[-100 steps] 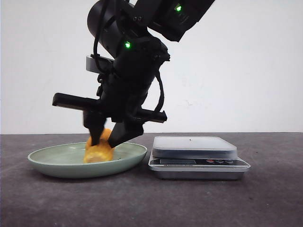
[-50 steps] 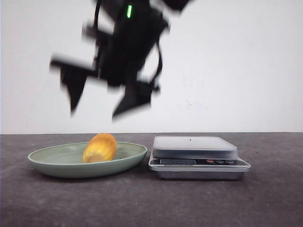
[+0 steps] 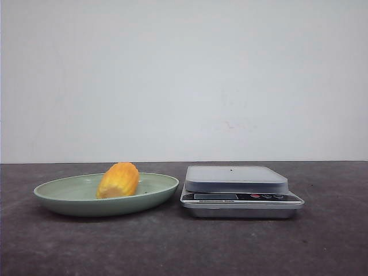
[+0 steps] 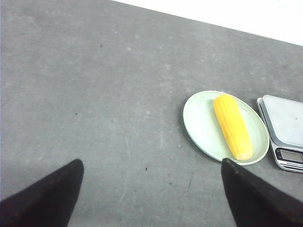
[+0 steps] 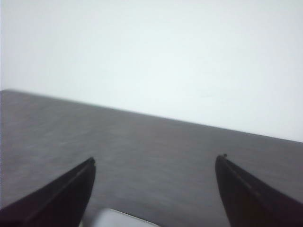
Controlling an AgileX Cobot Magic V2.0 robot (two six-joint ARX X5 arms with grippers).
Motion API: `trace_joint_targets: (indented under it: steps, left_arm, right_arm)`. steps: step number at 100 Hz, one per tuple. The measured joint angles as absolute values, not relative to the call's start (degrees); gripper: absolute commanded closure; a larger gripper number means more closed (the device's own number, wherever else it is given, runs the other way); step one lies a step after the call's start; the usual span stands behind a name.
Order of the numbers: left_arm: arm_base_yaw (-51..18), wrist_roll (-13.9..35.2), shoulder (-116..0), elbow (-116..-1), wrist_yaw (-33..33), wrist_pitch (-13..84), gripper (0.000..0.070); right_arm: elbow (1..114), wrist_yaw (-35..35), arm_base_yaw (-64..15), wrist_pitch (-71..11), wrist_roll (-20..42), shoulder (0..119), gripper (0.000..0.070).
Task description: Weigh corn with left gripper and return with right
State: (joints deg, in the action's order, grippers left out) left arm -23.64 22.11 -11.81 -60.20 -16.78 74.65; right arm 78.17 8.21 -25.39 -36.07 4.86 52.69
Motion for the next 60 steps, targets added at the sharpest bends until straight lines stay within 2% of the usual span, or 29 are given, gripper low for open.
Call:
trace_joint_targets:
  steps: [24,41,60]
  left_arm:
    - [-23.6,22.1,-11.8,-60.2,-16.8,68.4,0.0143]
    - [-23.6,22.0,-11.8,-60.2,-16.8,68.0,0.0143]
    - [-23.6,21.6,-11.8,-57.7,-16.7,67.2,0.0145]
  right_arm:
    - [78.2,9.1,-23.6,-52.4,4.1,33.4,0.0189]
    - [74.4,9.3,-23.5,-63.7,6.5,23.6,0.0189]
    - [62.8,9.4,-23.6,-68.5,9.0,11.4,0.0190]
